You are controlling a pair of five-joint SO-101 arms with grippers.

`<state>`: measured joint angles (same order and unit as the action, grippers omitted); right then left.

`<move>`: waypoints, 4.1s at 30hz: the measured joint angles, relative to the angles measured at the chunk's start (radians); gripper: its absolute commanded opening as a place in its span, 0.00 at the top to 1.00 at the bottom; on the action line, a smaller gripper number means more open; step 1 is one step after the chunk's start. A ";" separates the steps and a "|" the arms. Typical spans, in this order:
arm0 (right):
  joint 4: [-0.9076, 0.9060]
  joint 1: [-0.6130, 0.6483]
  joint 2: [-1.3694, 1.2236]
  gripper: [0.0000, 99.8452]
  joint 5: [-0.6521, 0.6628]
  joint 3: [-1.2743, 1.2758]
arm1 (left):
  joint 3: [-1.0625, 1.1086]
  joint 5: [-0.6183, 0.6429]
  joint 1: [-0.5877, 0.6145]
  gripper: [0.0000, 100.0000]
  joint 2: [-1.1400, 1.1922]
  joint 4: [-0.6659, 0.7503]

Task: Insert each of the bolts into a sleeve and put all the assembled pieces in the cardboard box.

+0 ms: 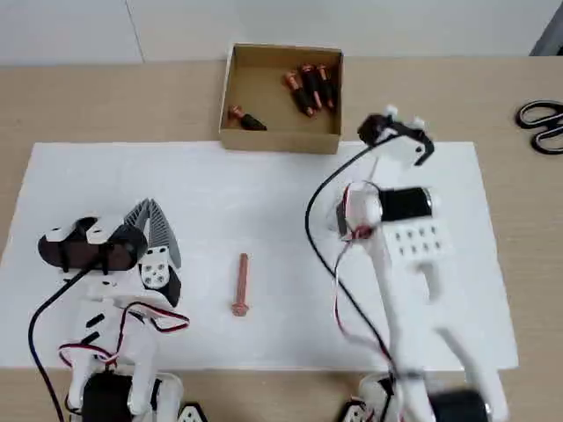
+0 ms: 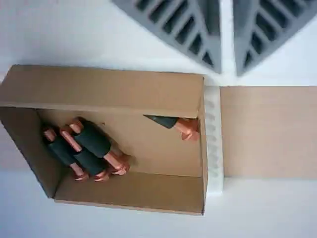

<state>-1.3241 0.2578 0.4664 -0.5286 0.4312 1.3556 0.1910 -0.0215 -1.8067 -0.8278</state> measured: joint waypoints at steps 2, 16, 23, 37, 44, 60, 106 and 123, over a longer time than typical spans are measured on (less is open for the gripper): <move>0.000 0.026 0.100 1.00 0.000 0.009 | -0.009 0.000 -0.025 0.99 0.000 -0.031; 0.313 0.058 0.736 1.00 0.164 0.598 | 0.098 0.000 -0.157 0.99 0.000 -0.098; 0.684 0.058 1.003 1.00 0.367 0.950 | 0.098 0.000 -0.163 0.99 0.000 -0.098; 0.753 -0.015 1.240 1.00 0.400 1.181 | -0.473 0.000 -0.166 0.99 0.003 -0.190; 0.753 -0.051 1.275 1.00 0.400 1.194 | -0.856 0.000 -0.166 0.99 0.261 -0.195; 0.753 -0.048 1.281 1.00 0.400 1.250 | -0.937 0.120 -0.170 0.99 1.185 -0.511; 0.664 -0.048 1.281 1.00 0.400 1.250 | -1.162 0.420 -0.333 0.85 1.916 -0.842; 0.664 -0.124 1.281 1.00 0.400 1.250 | -1.180 0.442 -0.333 0.79 1.918 -0.899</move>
<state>-0.6598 0.1335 1.7476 -0.1281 1.6817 0.1757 0.6329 -0.3544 0.1112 -1.7269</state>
